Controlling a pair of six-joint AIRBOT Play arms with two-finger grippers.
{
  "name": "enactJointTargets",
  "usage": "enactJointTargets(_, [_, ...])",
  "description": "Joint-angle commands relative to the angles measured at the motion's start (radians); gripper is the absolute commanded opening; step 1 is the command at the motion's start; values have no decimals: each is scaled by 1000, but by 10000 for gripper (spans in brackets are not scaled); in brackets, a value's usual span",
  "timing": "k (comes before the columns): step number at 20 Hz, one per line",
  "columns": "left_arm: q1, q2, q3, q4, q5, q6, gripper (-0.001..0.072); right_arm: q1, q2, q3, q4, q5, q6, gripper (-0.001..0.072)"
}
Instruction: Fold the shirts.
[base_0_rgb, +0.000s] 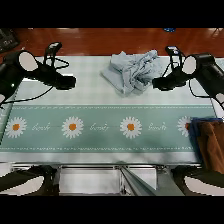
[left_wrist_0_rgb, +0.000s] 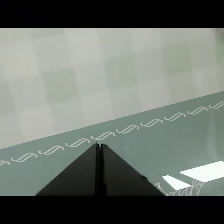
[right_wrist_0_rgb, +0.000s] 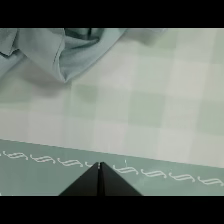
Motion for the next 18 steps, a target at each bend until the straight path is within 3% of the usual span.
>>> enactJointTargets(1, [0,0,0,0,0,0,17,0,0,0,0,0,0,21])
enactJointTargets(6, [-1,0,0,0,27,0,17,0,0,0,2,-76,0,21])
enactJointTargets(9, [-1,-3,0,-1,202,-38,38,0,0,0,-43,-145,-1,23])
enactJointTargets(10, [0,-7,0,-2,280,-73,147,0,0,0,-71,-188,-1,80])
enactJointTargets(11, [-1,-14,0,-1,369,-114,330,0,0,0,-102,-249,-5,303])
enactJointTargets(12, [-1,-21,0,-4,442,-146,511,0,0,0,-129,-308,-14,411])
enactJointTargets(14, [1,-22,11,-3,522,-150,505,-10,-12,7,-154,-427,9,410])
enactJointTargets(16, [14,-21,32,-3,523,-150,505,-45,-88,79,-126,-427,41,411])
enactJointTargets(18, [32,-19,44,-3,515,-150,505,-77,-215,200,4,-377,-49,410])
